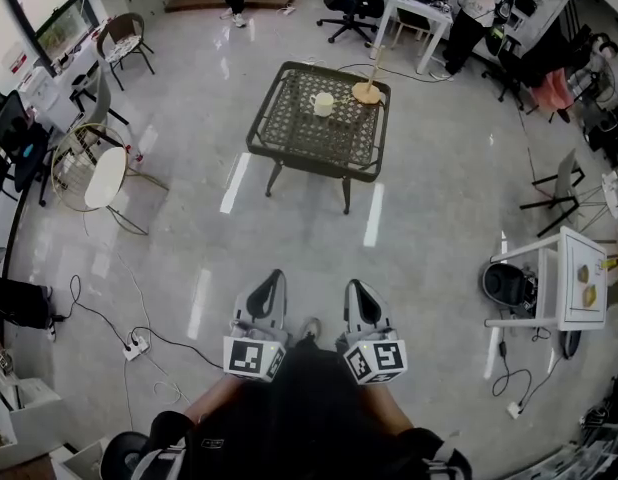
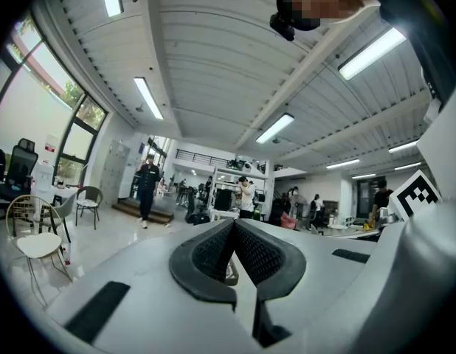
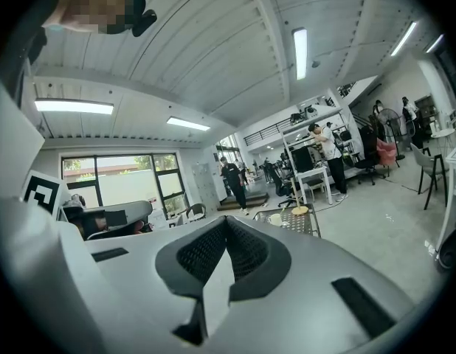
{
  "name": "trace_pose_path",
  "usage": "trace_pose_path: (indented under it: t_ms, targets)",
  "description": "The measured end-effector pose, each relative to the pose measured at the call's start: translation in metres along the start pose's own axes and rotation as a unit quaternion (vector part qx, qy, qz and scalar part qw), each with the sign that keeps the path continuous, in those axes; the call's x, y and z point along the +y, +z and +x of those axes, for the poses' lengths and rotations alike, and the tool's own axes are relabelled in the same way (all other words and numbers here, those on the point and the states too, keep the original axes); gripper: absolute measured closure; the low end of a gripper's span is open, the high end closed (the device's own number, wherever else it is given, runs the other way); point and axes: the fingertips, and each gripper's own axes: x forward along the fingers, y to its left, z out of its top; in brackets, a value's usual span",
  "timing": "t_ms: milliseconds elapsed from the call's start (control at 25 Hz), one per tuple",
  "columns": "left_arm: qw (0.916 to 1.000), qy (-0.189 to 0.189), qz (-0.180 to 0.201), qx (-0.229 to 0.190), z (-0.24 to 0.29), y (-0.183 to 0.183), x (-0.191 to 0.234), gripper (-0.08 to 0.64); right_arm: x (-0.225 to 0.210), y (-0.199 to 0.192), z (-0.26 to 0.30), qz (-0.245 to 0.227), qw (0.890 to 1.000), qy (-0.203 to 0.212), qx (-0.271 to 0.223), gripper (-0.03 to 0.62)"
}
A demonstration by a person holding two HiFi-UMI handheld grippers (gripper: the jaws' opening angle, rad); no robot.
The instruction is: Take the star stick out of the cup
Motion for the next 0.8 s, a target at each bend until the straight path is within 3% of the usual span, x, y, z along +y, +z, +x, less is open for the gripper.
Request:
trace_pose_path:
  t_ms: [400,800]
  targets:
    - [0.9998,0.018,0.004,-0.007,0.024,-0.006,-0.027,0.545,-0.034,0.001,0.003,-0.011,1.0,0.023,0.006,0.583]
    - [0.9994,0.035,0.004,0.003,0.052,-0.015,-0.02,0.545,-0.059,0.002,0.032,-0.004,1.0,0.027,0.009,0.583]
